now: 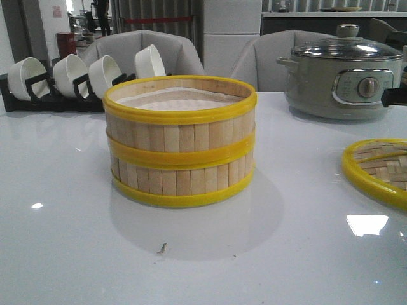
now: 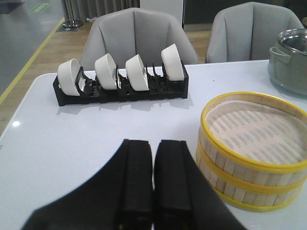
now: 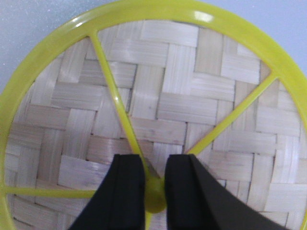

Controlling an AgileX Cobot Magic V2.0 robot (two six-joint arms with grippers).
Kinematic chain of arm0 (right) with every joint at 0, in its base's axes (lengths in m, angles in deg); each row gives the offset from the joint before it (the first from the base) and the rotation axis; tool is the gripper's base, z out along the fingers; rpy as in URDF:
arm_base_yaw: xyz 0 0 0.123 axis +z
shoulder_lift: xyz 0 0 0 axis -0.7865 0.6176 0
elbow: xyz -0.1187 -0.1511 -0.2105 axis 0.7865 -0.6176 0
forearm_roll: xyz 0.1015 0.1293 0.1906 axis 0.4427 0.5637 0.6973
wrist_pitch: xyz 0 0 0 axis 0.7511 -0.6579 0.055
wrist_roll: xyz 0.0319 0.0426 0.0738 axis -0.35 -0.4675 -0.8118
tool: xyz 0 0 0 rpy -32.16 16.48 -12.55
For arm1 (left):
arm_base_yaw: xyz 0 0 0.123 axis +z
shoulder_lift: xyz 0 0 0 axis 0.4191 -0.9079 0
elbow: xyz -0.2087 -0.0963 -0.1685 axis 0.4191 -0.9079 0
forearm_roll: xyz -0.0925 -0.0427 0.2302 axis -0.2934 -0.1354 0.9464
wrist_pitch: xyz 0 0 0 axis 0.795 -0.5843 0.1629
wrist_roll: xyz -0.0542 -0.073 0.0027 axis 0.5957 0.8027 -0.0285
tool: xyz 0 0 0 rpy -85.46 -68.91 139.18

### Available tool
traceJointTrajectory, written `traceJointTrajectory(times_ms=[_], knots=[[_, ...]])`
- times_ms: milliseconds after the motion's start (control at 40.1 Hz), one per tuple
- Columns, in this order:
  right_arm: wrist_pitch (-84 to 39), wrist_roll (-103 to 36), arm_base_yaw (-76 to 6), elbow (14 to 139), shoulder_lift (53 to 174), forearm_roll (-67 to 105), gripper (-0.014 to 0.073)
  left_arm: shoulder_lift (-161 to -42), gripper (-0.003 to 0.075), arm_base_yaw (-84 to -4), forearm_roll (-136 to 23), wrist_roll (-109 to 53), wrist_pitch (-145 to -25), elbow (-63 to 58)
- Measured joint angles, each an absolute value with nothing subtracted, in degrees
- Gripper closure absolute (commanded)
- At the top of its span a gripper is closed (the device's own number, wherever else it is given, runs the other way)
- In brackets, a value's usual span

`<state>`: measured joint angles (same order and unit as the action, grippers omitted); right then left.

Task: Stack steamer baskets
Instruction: 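Move the right gripper over the lid's centre knob and grasp it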

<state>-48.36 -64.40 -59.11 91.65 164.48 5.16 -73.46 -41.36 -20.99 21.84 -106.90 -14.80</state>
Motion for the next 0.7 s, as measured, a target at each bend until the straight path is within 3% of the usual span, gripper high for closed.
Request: traceJointTrajectory(times_ms=[175,375,699], knots=[[-48.6,-64.4,-59.1,91.7,164.5,5.2,0.0508,-73.5,0.0625,-41.4,-21.0,21.8,-106.9,-14.8],[-48.7,-64.4,-59.1,91.7,164.5,5.2,0.0356,-73.5,0.0625,-41.4,-21.0,21.8,-106.9,-14.8],[-50.8,-64.4,-59.1,91.7,164.0,6.0,0.0351,-73.5,0.0625,-41.4,-21.0,21.8,-106.9,-14.8]])
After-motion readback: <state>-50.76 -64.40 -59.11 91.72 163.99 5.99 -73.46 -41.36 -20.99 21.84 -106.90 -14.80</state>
